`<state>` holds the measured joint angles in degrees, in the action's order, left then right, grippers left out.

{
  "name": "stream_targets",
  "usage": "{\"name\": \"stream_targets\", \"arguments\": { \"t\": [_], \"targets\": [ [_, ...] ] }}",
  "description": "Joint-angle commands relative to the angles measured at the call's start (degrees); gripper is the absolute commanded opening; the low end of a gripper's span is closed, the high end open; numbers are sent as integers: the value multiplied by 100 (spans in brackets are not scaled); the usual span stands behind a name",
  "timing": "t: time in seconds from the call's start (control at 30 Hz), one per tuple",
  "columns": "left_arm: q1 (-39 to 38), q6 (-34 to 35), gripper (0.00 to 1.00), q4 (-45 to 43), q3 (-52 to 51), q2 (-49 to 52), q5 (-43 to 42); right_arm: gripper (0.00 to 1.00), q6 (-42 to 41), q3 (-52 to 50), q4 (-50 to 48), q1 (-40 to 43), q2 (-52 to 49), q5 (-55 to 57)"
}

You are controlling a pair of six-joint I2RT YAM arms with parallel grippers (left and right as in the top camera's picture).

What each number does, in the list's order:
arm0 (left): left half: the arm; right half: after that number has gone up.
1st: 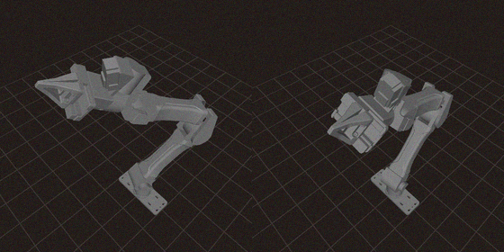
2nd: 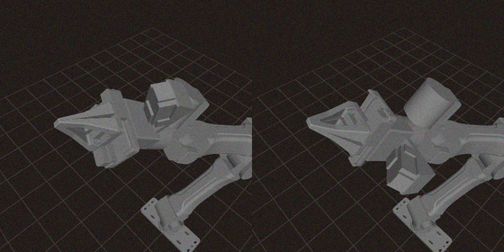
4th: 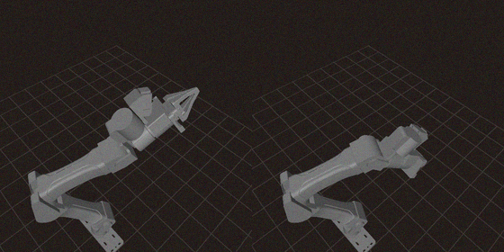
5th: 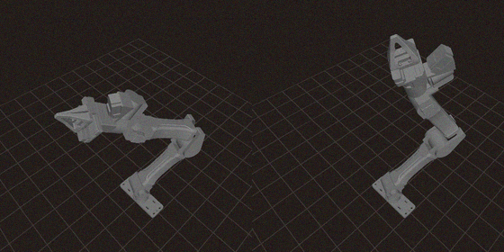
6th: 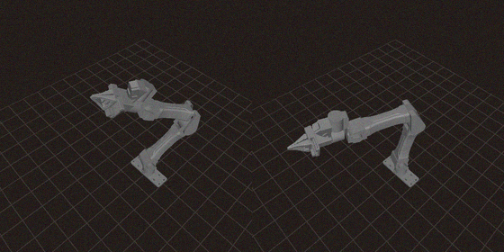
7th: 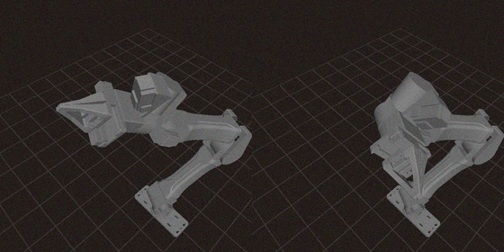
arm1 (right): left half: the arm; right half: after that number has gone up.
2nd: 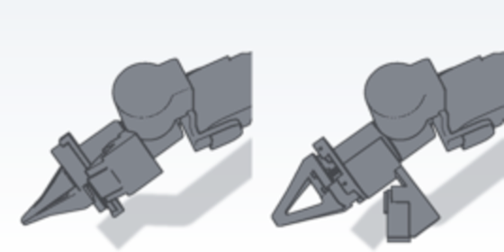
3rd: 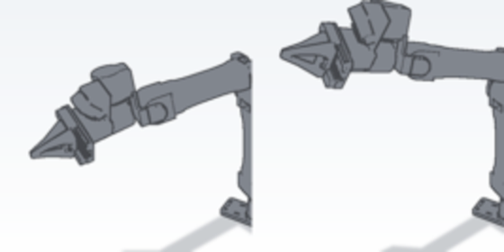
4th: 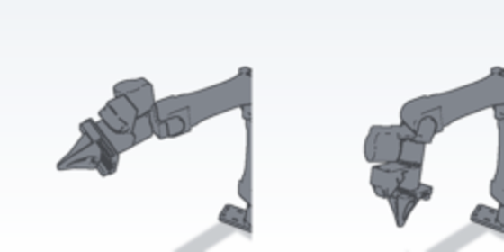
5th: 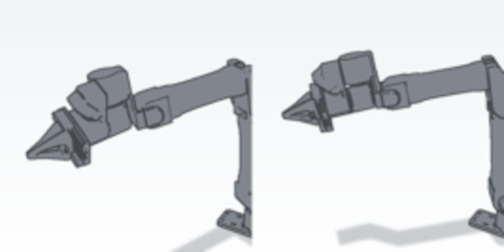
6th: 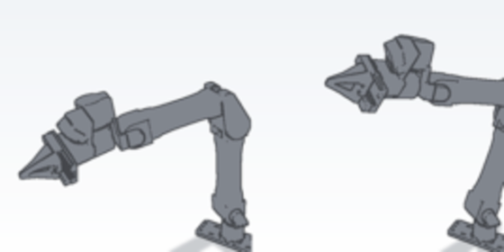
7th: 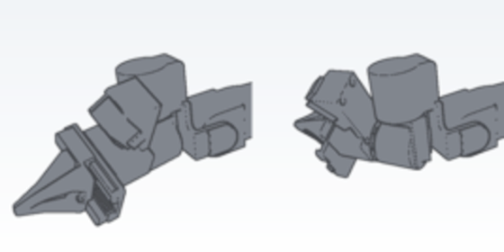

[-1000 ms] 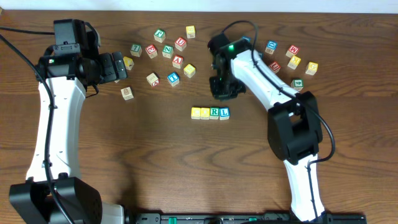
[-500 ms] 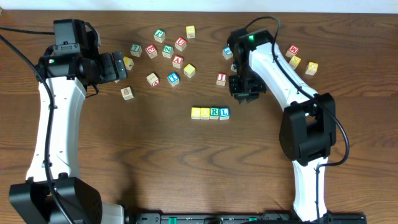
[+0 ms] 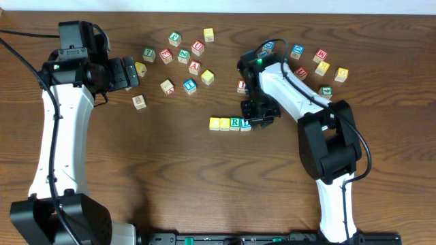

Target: Spell out CORL

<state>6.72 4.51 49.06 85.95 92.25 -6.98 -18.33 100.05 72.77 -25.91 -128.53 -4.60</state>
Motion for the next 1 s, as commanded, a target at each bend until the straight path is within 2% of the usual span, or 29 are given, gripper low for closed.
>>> {"name": "stream_targets", "arguments": {
  "t": [0.0, 0.5, 0.77, 0.97],
  "targets": [
    [22, 50, 99, -4, 50, -90, 13, 21, -140, -66, -55, -107, 131, -96],
    [22, 50, 99, -2, 50, -90, 13, 24, -140, -74, -841, -197, 131, -529],
    [22, 50, 99, -26, 50, -90, 13, 22, 46, -11, -704, -168, 157, -520],
    [22, 55, 98, 28, 52, -90, -17, 27, 203, 538, -350, -63, 271, -302]
  ]
}}
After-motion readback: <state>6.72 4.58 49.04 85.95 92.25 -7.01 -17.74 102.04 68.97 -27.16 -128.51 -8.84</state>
